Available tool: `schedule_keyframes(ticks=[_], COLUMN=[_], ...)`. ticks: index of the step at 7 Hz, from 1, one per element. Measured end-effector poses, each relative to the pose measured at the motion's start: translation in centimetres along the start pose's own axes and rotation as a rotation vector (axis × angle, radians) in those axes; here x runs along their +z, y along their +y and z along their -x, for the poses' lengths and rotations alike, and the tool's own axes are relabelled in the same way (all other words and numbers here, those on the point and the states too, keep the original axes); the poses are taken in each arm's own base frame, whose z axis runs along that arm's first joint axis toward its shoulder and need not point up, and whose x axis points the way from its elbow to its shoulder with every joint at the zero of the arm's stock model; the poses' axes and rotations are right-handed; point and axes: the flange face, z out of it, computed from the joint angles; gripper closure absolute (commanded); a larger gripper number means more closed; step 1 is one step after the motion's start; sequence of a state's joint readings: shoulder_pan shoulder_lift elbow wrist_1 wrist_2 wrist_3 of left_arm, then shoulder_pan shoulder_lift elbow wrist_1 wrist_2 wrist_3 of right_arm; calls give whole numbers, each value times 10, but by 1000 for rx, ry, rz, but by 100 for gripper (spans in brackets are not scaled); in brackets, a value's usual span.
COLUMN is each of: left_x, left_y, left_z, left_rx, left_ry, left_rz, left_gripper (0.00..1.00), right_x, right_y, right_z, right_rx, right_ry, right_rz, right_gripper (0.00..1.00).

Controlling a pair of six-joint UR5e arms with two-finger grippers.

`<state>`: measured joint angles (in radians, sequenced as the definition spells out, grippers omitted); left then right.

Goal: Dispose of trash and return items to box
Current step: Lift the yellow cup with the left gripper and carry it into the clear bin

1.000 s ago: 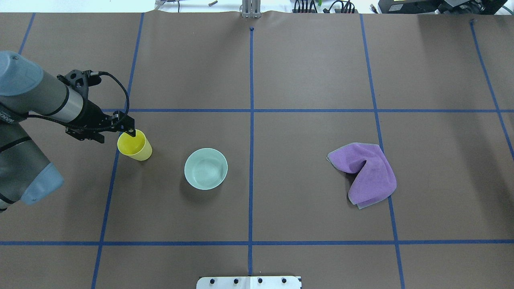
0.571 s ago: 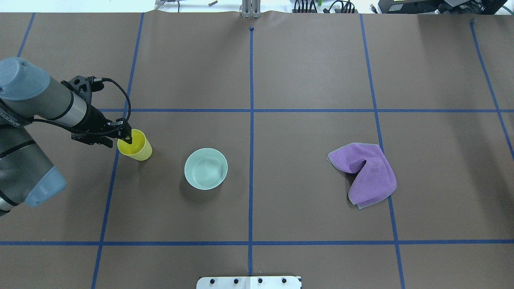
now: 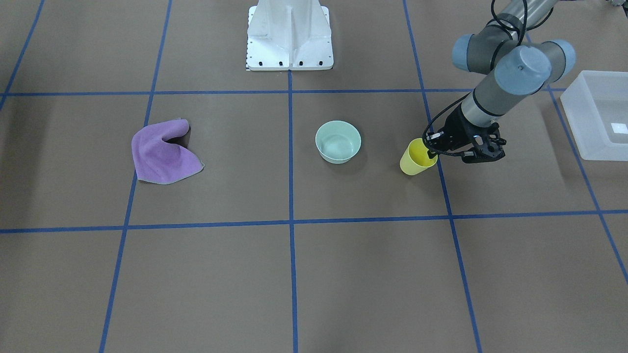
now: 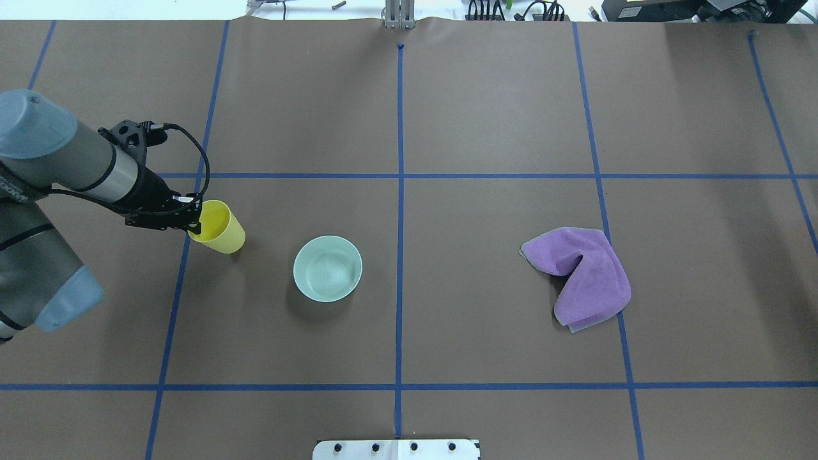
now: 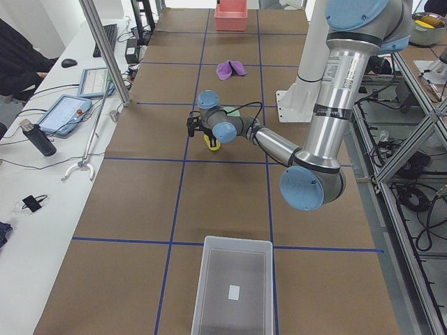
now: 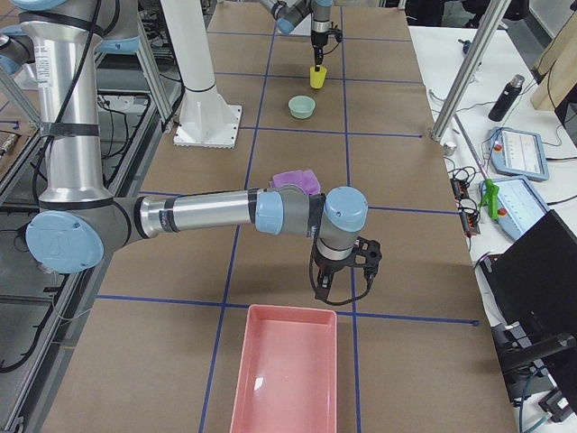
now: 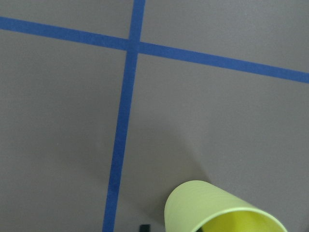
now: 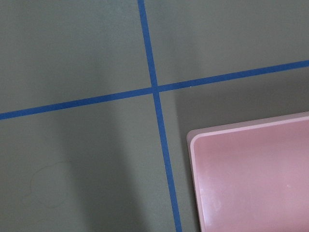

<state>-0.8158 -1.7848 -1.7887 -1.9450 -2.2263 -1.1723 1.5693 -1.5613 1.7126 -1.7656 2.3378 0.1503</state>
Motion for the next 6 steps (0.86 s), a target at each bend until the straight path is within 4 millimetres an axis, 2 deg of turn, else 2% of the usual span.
schedule_keyframes(ticks=[1, 2, 3, 6], left_x=[-33, -75, -108, -193], left_y=[0, -14, -29, -77], left_z=[9, 28, 61, 201], left_rx=[-20, -53, -42, 149], left_ry=[44, 88, 102, -45], left_rz=[27, 20, -18, -104], left_gripper=[100, 100, 100, 100], right_x=[-1, -2, -5, -9], right_y=[0, -1, -1, -3], right_z=[1, 3, 5, 11], right_rx=[-1, -5, -8, -17], right_ry=[0, -1, -2, -11], right_rz=[-1, -5, -9, -17], right_gripper=[0, 0, 0, 0])
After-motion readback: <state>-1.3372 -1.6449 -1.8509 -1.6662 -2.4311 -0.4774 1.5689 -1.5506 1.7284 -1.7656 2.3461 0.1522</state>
